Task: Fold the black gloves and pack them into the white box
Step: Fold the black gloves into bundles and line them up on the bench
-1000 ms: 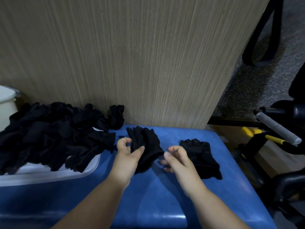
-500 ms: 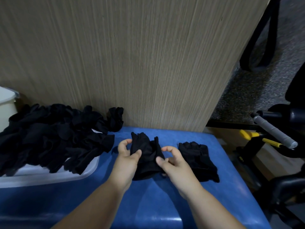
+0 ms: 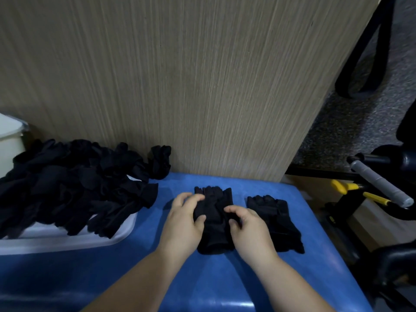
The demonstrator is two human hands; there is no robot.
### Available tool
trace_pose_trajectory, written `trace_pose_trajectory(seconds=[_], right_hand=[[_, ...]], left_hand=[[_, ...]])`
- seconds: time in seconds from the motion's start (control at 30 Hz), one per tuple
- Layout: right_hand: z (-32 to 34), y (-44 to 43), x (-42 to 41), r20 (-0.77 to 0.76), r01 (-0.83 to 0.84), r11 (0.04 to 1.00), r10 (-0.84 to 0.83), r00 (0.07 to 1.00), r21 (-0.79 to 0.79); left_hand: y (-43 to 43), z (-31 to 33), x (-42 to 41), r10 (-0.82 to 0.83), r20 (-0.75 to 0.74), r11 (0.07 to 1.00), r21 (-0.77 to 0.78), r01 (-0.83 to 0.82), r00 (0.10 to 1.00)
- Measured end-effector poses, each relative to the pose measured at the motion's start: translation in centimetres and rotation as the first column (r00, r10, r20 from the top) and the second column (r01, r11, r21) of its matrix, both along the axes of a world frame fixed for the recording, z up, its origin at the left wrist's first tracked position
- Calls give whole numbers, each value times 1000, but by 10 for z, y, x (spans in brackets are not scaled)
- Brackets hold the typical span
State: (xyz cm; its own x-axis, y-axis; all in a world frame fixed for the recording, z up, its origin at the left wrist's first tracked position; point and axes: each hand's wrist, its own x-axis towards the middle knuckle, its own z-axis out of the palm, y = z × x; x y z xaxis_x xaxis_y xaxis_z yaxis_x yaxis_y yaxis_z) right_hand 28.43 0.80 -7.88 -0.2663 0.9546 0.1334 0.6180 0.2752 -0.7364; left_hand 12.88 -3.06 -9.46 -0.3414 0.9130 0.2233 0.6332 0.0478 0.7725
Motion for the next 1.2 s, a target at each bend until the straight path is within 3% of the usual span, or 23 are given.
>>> trace_pose_trajectory(seconds=[0.1, 0.2, 0.37, 0.5, 0.57, 0.73, 0.87, 0.97, 1.07, 1.2], right_hand=[[-3, -1, 2, 314, -41, 991, -2, 949, 128], [-4, -3, 1, 443, -103, 958, -27, 896, 267], [-4, -1, 3, 619, -230, 963, 96, 780, 141], [-2, 0, 8, 636, -262, 953, 108, 764, 152], [-3, 1, 13, 594, -265, 942, 96, 799, 204], [-2, 12, 39, 293, 8, 877, -169, 941, 480], [-1, 27, 80, 255, 320, 887, -411, 875, 332], [2, 31, 99, 420, 458, 885, -450, 788, 89], [7, 33, 98, 553, 472, 881, -386, 739, -15], [11, 34, 87, 516, 428, 898, -320, 795, -103]], left_hand=[[-2, -1, 2, 28, -259, 999, -33, -38, 965], [-3, 1, 5, -121, -312, 991, -99, 95, 942], [-2, 0, 6, -330, -407, 926, -312, 210, 852], [-4, -1, 6, -351, -408, 916, -337, 219, 843], [-4, -1, 6, -363, -416, 912, -341, 227, 834], [-2, -3, 5, -371, -418, 910, -343, 234, 829], [-1, -3, 5, -380, -404, 905, -349, 243, 832], [0, -4, 6, -383, -403, 904, -349, 248, 831], [2, -5, 7, -382, -410, 905, -349, 245, 828], [1, -4, 7, -385, -398, 902, -352, 249, 833]])
